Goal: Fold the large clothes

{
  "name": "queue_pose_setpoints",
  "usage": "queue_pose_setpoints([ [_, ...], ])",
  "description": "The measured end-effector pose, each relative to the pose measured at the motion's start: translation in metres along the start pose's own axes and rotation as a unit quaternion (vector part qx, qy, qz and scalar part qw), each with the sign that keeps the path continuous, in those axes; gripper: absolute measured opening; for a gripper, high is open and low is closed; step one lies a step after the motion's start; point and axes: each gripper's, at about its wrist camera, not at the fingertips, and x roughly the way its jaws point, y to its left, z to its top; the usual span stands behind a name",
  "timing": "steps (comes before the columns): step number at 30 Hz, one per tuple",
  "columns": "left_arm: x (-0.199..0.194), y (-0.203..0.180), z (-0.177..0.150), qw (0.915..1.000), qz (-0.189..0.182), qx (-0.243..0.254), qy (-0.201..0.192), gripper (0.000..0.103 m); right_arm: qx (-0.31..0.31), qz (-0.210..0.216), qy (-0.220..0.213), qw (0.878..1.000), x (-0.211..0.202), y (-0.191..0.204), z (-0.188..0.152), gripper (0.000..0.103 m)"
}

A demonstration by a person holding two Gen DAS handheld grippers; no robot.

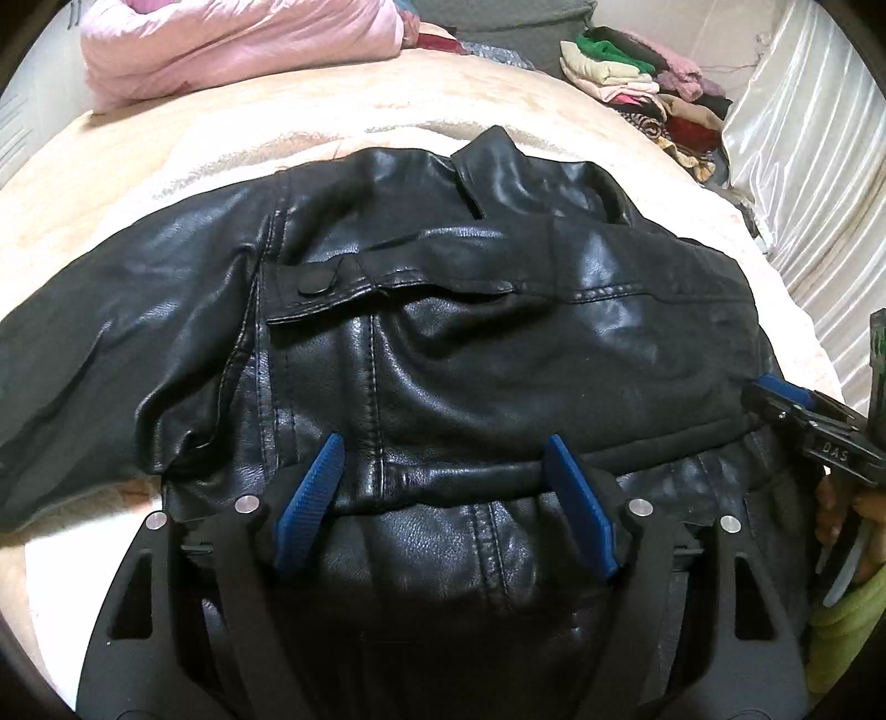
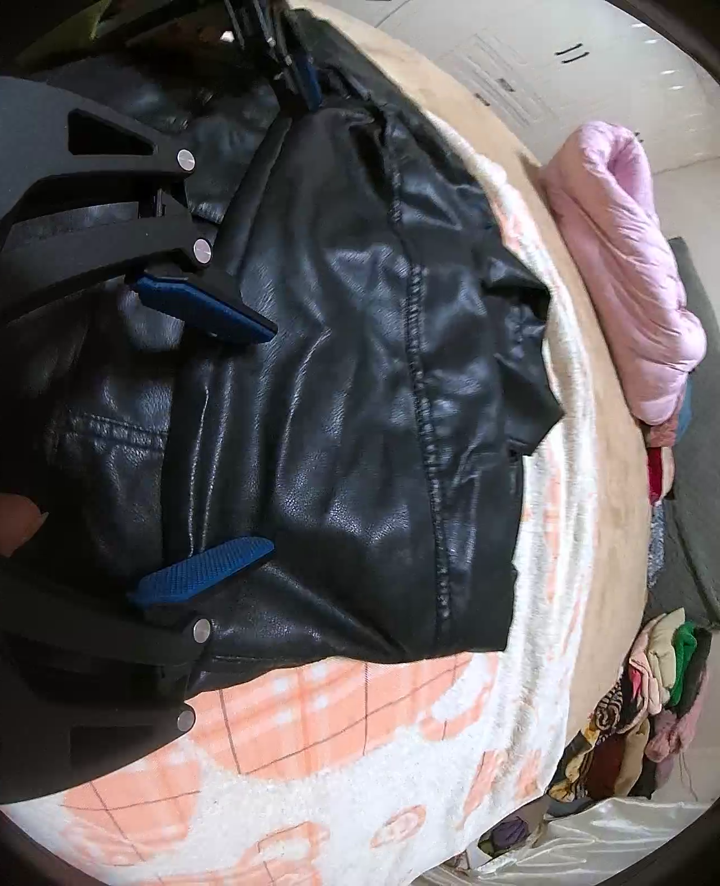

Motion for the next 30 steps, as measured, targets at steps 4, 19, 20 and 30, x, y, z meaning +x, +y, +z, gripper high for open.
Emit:
queue_pose_setpoints([
  [4, -0.009, 0.001, 0.001, 1.0000, 0.000, -0.005, -0.003, 0.081, 0.007, 0.018, -0.009, 1.000, -0.011, 0.005, 0.001, 0.086],
  [19, -0.059, 0.027, 0.002, 0.9969, 0.035, -0.057, -0.041, 0.094, -0.012, 0.047, -0.058, 0.997, -0.044, 0.053, 0.017, 0.098],
  [20, -0.063, 0.030, 0.001, 0.9963, 0.039, -0.062, -0.044, 0.094, -0.016, 0.049, -0.062, 0.997, -0.047, 0.058, 0.020, 0.098],
  [30, -0.093, 0.057, -0.010, 0.9911, 0.062, -0.098, -0.066, 0.094, -0.057, 0.076, -0.085, 0.992, -0.063, 0.112, 0.037, 0.098],
])
